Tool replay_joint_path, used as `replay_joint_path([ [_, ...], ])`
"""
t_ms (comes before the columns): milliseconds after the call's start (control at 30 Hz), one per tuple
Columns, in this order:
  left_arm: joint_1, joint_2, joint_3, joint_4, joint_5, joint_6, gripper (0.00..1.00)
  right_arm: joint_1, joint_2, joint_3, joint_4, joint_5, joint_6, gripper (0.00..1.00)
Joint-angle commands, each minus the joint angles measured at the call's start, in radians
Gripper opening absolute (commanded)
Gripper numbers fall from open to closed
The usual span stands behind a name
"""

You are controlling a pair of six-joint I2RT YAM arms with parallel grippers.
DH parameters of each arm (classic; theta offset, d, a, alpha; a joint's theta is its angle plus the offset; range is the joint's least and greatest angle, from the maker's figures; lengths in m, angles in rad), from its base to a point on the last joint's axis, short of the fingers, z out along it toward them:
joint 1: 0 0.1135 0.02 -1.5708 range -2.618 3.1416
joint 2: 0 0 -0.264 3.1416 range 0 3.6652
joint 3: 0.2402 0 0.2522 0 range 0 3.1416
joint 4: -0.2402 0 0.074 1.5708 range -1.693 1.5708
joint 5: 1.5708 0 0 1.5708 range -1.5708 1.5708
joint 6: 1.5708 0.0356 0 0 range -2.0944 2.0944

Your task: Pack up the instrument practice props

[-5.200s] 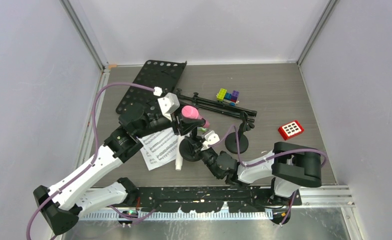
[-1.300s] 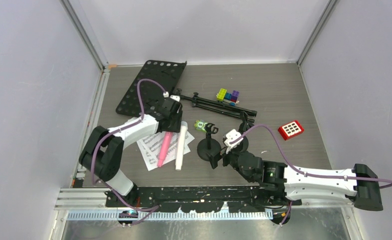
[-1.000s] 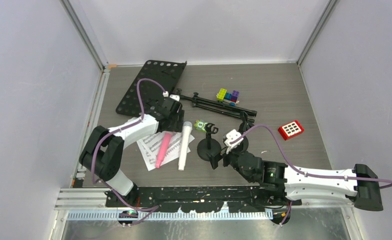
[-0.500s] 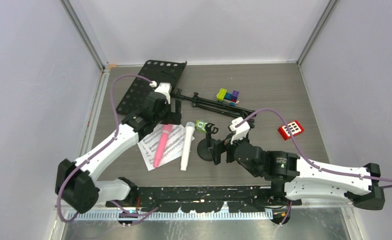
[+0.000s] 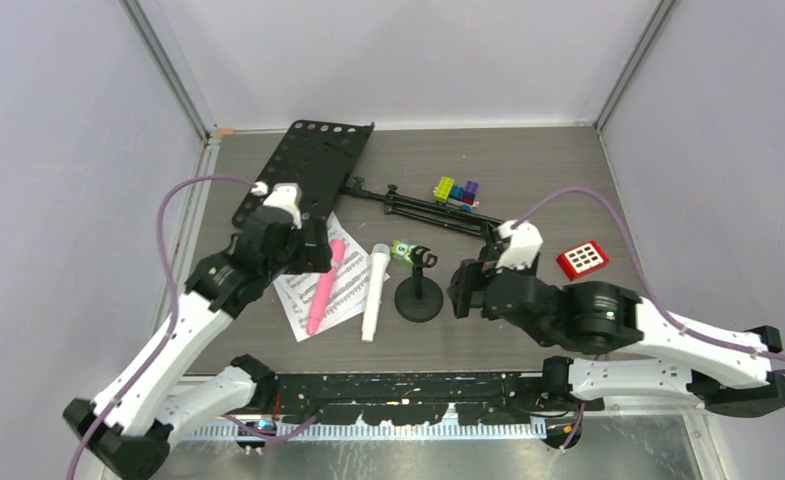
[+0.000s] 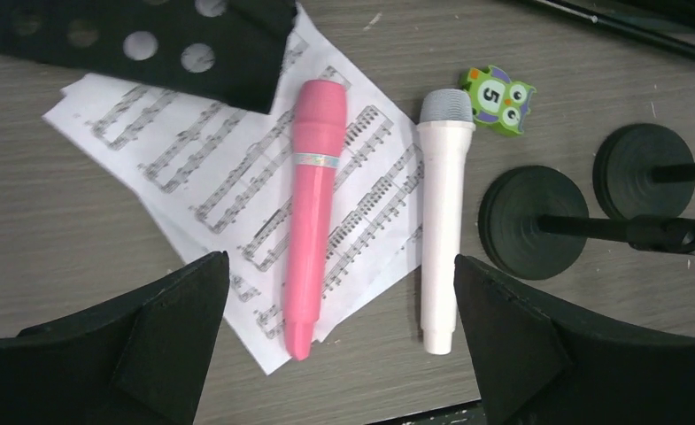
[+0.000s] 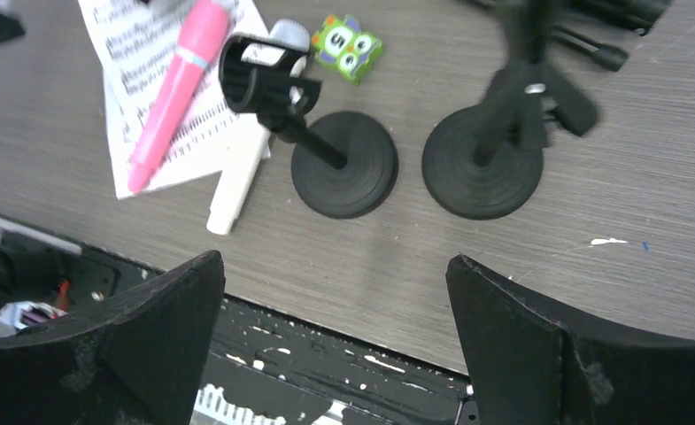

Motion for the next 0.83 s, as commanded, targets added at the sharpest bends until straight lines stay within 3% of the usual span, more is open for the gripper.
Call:
replay_joint_path([
  [0, 0.005, -0.161, -0.044, -0.119, -0.144, -0.033, 1.00, 0.004, -0.151, 0.041, -0.120, 0.173, 0.097, 1.00],
  [267, 0.004, -0.339, -0.090, -0.160, -0.183, 0.029, 1.00, 0.004, -0.435, -0.067, 0.066, 0.386, -0.120, 1.00],
  [500, 0.005, -0.435, -0.119, -0.129, -0.144, 0.051, 1.00, 0.003, -0.466, -0.101, 0.121, 0.423, -0.309, 1.00],
  [800, 0.004, -0.456, -0.116, -0.156, -0.198, 0.024, 1.00, 0.004, -0.510, -0.128, 0.096, 0.477, -0.343, 1.00],
])
